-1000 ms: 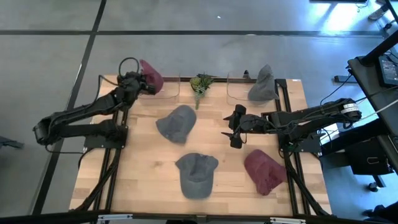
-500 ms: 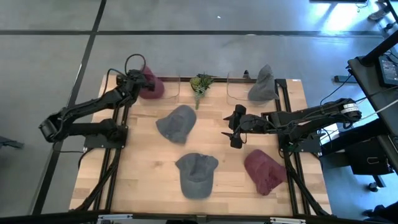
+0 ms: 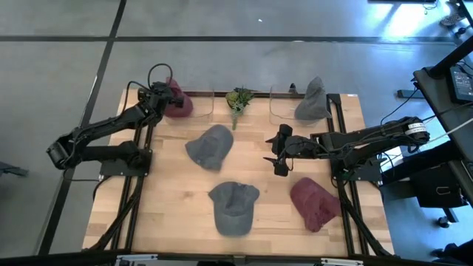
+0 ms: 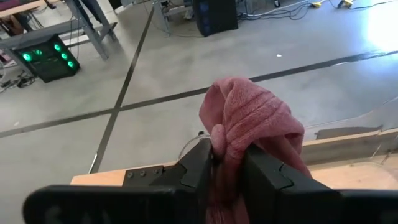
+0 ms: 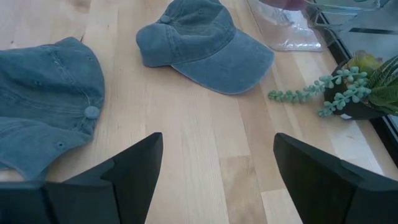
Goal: Pick & Place hat
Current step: Put the left red cap into the left transparent bin, then put the top gray cap into the right transparent bin
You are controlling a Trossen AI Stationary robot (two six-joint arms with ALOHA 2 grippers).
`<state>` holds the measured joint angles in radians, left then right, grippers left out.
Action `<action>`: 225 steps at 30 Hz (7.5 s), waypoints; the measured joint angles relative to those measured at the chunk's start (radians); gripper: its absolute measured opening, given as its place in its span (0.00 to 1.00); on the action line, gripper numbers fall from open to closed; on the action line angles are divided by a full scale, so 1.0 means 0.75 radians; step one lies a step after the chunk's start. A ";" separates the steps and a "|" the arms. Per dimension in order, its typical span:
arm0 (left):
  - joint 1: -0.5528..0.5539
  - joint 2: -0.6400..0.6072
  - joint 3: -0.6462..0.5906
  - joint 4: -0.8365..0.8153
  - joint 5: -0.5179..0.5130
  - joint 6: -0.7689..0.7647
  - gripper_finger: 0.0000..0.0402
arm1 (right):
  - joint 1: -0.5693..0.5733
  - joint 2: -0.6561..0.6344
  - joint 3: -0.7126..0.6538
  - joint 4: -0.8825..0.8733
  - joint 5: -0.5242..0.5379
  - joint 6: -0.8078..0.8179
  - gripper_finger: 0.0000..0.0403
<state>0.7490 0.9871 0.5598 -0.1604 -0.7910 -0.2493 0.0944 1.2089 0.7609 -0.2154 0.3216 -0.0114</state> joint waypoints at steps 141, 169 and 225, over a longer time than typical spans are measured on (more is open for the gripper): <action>-0.894 0.429 0.260 1.262 0.386 0.500 0.01 | -0.052 0.669 -0.075 2.060 0.279 -0.021 0.71; -0.918 0.429 0.260 1.267 0.371 0.606 0.05 | -0.043 0.669 -0.075 2.094 0.234 -0.198 0.07; -0.880 0.301 0.260 0.438 0.252 0.306 0.35 | -1.101 0.156 1.010 -1.266 -0.445 -0.197 0.07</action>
<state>0.0891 1.2129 0.7551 0.1682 -0.6018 -0.0200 -0.7311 1.3262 1.5185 -1.1651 -0.0120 -0.1591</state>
